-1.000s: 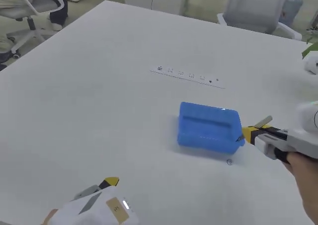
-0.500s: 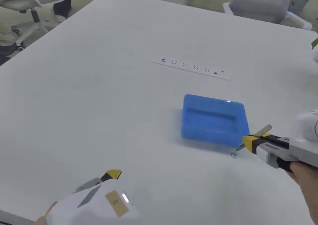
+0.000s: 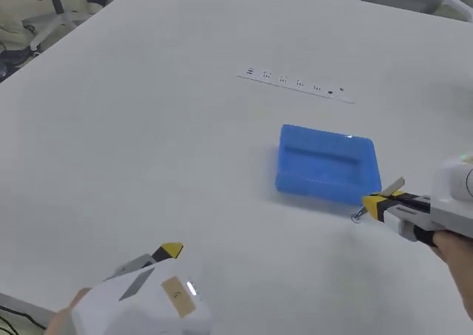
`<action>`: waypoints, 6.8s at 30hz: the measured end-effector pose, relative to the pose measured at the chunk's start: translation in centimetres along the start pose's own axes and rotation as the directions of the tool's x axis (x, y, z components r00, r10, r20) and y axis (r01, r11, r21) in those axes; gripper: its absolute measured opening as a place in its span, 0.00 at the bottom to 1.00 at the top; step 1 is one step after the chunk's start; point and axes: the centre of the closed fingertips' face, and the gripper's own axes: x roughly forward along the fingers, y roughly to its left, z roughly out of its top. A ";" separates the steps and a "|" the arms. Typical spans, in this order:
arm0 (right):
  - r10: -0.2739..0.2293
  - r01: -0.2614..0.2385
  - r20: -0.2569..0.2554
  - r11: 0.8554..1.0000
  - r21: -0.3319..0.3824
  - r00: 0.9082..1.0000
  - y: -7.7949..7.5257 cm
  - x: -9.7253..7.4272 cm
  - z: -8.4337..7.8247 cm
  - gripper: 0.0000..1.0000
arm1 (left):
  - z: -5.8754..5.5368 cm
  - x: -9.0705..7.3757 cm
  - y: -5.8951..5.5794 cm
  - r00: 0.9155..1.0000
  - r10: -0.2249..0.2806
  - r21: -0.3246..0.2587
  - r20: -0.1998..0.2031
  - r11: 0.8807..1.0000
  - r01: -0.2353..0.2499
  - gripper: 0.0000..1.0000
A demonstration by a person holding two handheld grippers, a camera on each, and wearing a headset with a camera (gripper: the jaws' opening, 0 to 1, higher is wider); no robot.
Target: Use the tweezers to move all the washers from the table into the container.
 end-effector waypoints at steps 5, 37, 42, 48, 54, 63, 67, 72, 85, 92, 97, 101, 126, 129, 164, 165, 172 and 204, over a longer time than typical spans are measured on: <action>0.006 -0.006 -0.017 1.000 -0.013 1.000 0.0 0.4 -0.4 0.04 | -0.1 0.0 0.2 1.000 0.006 -0.005 -0.004 1.000 -0.006 0.92; -0.001 -0.002 -0.040 0.997 -0.077 0.999 0.1 0.3 -0.4 0.02 | -0.2 0.1 0.1 1.000 0.008 0.009 -0.015 1.000 -0.008 0.91; 0.000 -0.001 -0.022 0.997 -0.072 1.000 0.6 -0.5 0.5 0.02 | -0.2 0.0 0.1 1.000 0.009 0.005 -0.015 1.000 -0.009 0.91; 0.012 -0.011 0.006 0.998 -0.065 1.000 1.5 -1.5 1.4 0.02 | 0.3 -0.3 0.2 1.000 0.009 -0.007 0.015 1.000 -0.008 0.91; 0.005 -0.003 0.030 0.997 -0.073 1.000 1.9 -2.5 2.5 0.02 | 0.8 -0.5 0.0 0.999 -0.001 -0.010 0.041 1.000 0.002 0.91; -0.002 0.006 0.076 0.999 -0.050 0.997 1.9 -3.1 4.4 0.02 | 1.6 -1.3 0.1 0.998 -0.008 -0.016 0.068 1.000 0.009 0.91; -0.011 0.015 0.097 0.999 -0.043 0.995 1.6 -2.8 5.4 0.03 | 1.9 -1.8 0.2 0.997 0.003 -0.003 0.076 1.000 -0.003 0.90; -0.026 0.031 0.107 0.998 -0.048 0.994 1.5 -2.2 6.4 0.03 | 2.4 -2.3 0.1 0.996 0.006 -0.012 0.086 1.000 -0.005 0.90; -0.067 0.070 0.051 0.997 -0.044 0.996 -0.2 1.5 6.5 0.03 | 3.9 -2.9 0.0 0.992 0.032 -0.020 0.121 0.999 -0.029 0.89; -0.060 0.060 0.006 0.998 0.009 0.998 -1.3 3.4 5.3 0.03 | 4.3 -2.8 -0.1 0.991 0.033 -0.020 0.131 0.999 -0.030 0.88; -0.059 0.060 -0.035 0.998 0.020 0.998 -1.8 4.4 4.3 0.03 | 4.4 -2.8 0.1 0.991 0.039 -0.020 0.127 0.999 -0.037 0.88; -0.053 0.055 -0.056 0.998 0.025 0.997 -1.9 5.0 3.7 0.03 | 4.5 -2.9 0.4 0.991 0.047 -0.027 0.126 0.999 -0.044 0.88; -0.062 0.057 0.043 0.993 0.104 0.997 -1.8 2.0 6.4 0.03 | 6.9 -3.2 1.0 0.988 0.015 -0.032 0.154 0.999 -0.010 0.80; -0.050 0.043 0.108 0.997 0.066 0.993 -0.8 0.4 8.2 0.03 | 8.0 -3.1 1.2 0.986 -0.008 -0.025 0.165 1.000 0.013 0.78; 0.458 -0.447 -0.028 0.850 -0.278 0.889 15.0 -9.6 4.6 0.03 | 19.5 -3.0 -2.2 0.823 -0.525 0.104 0.218 0.851 0.515 0.27; 0.470 -0.461 -0.037 0.843 -0.279 0.882 15.3 -9.7 4.5 0.03 | 19.3 -2.9 -2.4 0.821 -0.536 0.117 0.197 0.844 0.523 0.25; 0.506 -0.513 -0.108 0.800 -0.311 0.856 16.8 -9.9 3.4 0.03 | 18.5 -2.8 -3.8 0.782 -0.614 0.191 0.104 0.784 0.591 0.20; 0.476 -0.536 -0.253 0.786 -0.307 0.842 15.8 -7.5 0.0 0.04 | 16.1 -0.2 -4.1 0.763 -0.645 0.415 -0.047 0.682 0.602 0.00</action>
